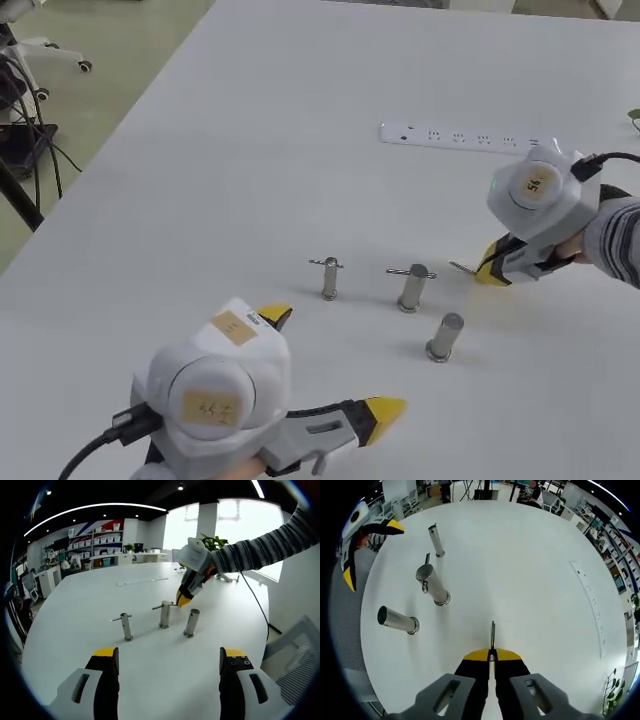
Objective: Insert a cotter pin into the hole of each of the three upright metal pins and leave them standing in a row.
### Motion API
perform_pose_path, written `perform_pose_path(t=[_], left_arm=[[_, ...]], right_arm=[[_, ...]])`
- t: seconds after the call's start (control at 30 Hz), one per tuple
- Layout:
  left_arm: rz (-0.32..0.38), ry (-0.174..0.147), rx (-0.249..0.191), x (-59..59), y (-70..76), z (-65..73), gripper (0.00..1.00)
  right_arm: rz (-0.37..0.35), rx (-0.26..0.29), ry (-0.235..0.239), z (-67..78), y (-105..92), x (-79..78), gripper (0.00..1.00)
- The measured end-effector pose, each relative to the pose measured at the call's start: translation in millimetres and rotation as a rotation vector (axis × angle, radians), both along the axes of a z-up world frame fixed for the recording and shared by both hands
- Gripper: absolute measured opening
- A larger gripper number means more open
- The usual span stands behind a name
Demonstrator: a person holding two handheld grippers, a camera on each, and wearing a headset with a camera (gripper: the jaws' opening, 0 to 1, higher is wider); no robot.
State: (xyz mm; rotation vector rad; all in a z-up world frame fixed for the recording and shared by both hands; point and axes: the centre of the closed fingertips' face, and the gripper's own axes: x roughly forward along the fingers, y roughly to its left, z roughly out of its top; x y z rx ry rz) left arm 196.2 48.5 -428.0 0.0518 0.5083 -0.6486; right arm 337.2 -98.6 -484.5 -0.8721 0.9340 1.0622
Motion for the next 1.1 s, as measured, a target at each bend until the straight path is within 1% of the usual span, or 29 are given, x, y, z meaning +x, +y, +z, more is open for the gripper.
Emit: perform_pose_path(t=[0.03, 0.07, 0.2, 0.27, 0.4, 0.5, 0.6, 0.63, 0.77, 0.9, 0.97, 1.1], left_arm=[[-0.007, 0.008, 0.000, -0.8, -0.5, -1.2, 0.80], [-0.008, 0.010, 0.000, -0.8, -0.6, -1.5, 0.79], [-0.020, 0.003, -0.001, -0.8, -2.7, 1.8, 0.78], [-0.025, 0.000, -0.002, -0.7, -4.0, 3.5, 0.77], [-0.047, -0.006, 0.006, -0.7, -7.9, 7.7, 0.76], [-0.059, -0.009, 0.006, -0.8, -10.4, 10.7, 0.74], [-0.071, -0.005, 0.008, -1.7, -12.7, 12.8, 0.71], [-0.077, -0.009, 0.011, -1.8, -13.5, 14.1, 0.71], [-0.085, -0.009, 0.013, -0.5, -15.0, 17.2, 0.69], [-0.073, 0.001, -0.007, 1.7, -15.5, 21.4, 0.67], [-0.067, 0.008, -0.026, 2.4, -15.8, 23.1, 0.65], [-0.062, 0.028, -0.047, 3.7, -16.7, 24.1, 0.62]], right_arm=[[-0.003, 0.008, -0.006, 2.6, 0.2, 0.1, 0.00], [-0.005, 0.015, -0.010, 5.0, 0.1, 0.2, 0.00], [-0.007, 0.025, -0.031, 16.9, -1.8, -3.7, 0.00], [-0.012, 0.043, -0.040, 23.4, -1.3, -6.8, 0.00], [-0.011, 0.063, -0.062, 34.6, -0.6, -15.6, 0.00], [-0.004, 0.084, -0.071, 42.6, 2.0, -23.7, 0.00], [0.005, 0.107, -0.086, 50.4, 5.1, -31.0, 0.00], [0.004, 0.117, -0.091, 53.5, 6.8, -34.0, 0.00], [0.029, 0.137, -0.105, 61.8, 13.3, -45.8, 0.00], [0.058, 0.159, -0.120, 70.0, 21.0, -55.0, 0.00], [0.079, 0.169, -0.131, 74.2, 26.0, -59.9, 0.00], [0.121, 0.178, -0.145, 79.2, 35.2, -70.0, 0.00]])
